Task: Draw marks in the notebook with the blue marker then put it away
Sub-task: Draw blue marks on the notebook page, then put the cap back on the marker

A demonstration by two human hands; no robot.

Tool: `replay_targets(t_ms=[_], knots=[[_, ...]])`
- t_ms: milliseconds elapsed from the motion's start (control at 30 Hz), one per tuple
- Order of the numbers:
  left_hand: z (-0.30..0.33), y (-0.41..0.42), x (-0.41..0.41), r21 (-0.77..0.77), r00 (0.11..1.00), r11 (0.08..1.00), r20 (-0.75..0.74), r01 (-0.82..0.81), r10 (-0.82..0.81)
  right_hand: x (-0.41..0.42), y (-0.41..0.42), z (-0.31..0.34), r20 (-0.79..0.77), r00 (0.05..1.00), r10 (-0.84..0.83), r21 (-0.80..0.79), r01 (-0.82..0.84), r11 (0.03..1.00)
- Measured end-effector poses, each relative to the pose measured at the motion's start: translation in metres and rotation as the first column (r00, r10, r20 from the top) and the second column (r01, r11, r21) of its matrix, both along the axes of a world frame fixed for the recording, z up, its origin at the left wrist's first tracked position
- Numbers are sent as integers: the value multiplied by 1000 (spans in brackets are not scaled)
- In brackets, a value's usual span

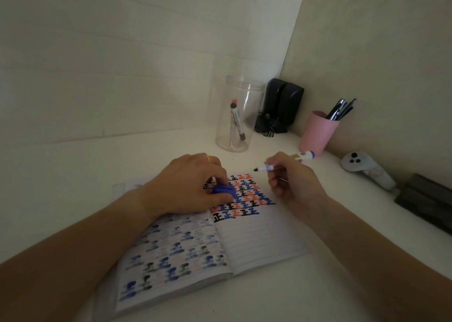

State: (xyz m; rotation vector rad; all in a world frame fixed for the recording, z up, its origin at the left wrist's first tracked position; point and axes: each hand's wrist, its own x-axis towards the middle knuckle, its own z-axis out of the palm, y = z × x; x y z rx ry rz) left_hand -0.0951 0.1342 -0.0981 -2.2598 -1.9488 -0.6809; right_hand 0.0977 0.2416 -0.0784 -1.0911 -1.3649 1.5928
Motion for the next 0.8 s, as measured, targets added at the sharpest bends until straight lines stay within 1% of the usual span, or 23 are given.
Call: replay_targets(t_ms=[67, 133, 267, 333, 400, 467, 567, 800], knots=[[-1, -1, 0, 1, 1000, 1000, -7, -8, 8, -9, 4, -4, -62, 996, -57, -1, 57, 998], [-2, -1, 0, 4, 1000, 1000, -15, -8, 8, -10, 6, -10, -143, 987, -77, 43, 84, 996], [-2, 0, -1, 14, 1000, 1000, -21, -1, 1, -3, 8, -20, -188, 981, 45, 151, -16, 988], [-4, 0, 0, 13, 1000, 1000, -6, -17, 17, -2, 11, -22, -236, 969, 70, 146, -36, 989], [-5, 2, 1, 40, 996, 997, 66, -66, 63, -2, 13, -23, -268, 960, 80, 135, -45, 990], [-6, 4, -1, 94, 980, 986, 157, -138, 122, -2, 12, -22, -284, 954, 93, 154, -50, 987], [-5, 4, -5, 150, 955, 967, 246, -206, 165, -3, 9, -20, -305, 946, 115, 168, -65, 984], [-1, 2, -2, 183, 950, 962, 277, -201, 146, -2, 4, -18, -257, 948, 186, 222, -129, 967]])
